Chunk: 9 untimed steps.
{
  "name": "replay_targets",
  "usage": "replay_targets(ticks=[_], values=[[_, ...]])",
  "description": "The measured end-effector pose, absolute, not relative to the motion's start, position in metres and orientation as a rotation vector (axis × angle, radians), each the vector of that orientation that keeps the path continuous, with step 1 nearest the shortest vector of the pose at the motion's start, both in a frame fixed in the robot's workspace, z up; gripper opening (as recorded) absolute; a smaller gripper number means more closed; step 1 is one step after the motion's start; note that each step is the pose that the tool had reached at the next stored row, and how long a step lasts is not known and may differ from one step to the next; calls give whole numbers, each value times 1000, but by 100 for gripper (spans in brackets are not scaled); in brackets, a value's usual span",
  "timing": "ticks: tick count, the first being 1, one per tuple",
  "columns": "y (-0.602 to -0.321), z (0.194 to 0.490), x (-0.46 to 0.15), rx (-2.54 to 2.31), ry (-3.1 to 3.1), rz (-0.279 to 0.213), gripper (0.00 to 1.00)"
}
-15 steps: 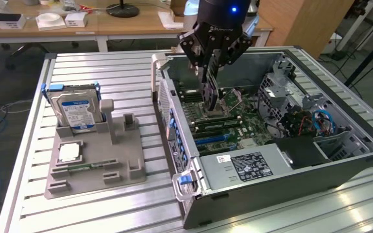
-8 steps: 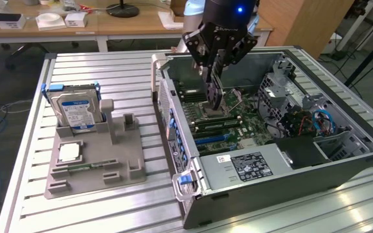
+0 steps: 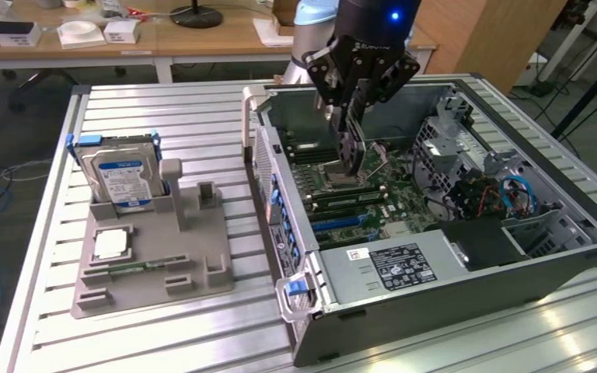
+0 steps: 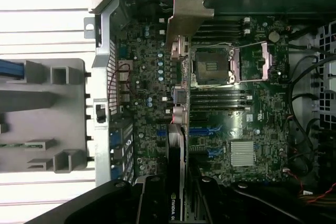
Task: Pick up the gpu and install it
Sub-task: 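Pick up the gpu and move the gpu toward the slot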
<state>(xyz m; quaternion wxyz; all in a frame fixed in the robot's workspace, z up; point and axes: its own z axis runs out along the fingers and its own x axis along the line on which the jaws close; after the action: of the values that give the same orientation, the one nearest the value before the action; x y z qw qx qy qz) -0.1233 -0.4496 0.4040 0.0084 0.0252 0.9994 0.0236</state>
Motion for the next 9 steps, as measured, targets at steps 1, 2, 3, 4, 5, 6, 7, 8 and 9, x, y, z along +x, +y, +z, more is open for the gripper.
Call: replay_targets(ticks=[1,2,3,4,5,6,7,8,9], values=[[-450,404,-122,79,3123,74,26],[-450,404,-121,79,3123,74,26],[-450,404,-119,79,3123,74,26],[-450,404,-118,79,3123,74,26],[-450,404,-117,79,3123,74,26],[-450,404,-116,79,3123,74,26],[-450,404,-115,79,3123,74,26],[-450,404,-114,79,3123,74,26],[-450,404,-112,79,3123,74,26]])
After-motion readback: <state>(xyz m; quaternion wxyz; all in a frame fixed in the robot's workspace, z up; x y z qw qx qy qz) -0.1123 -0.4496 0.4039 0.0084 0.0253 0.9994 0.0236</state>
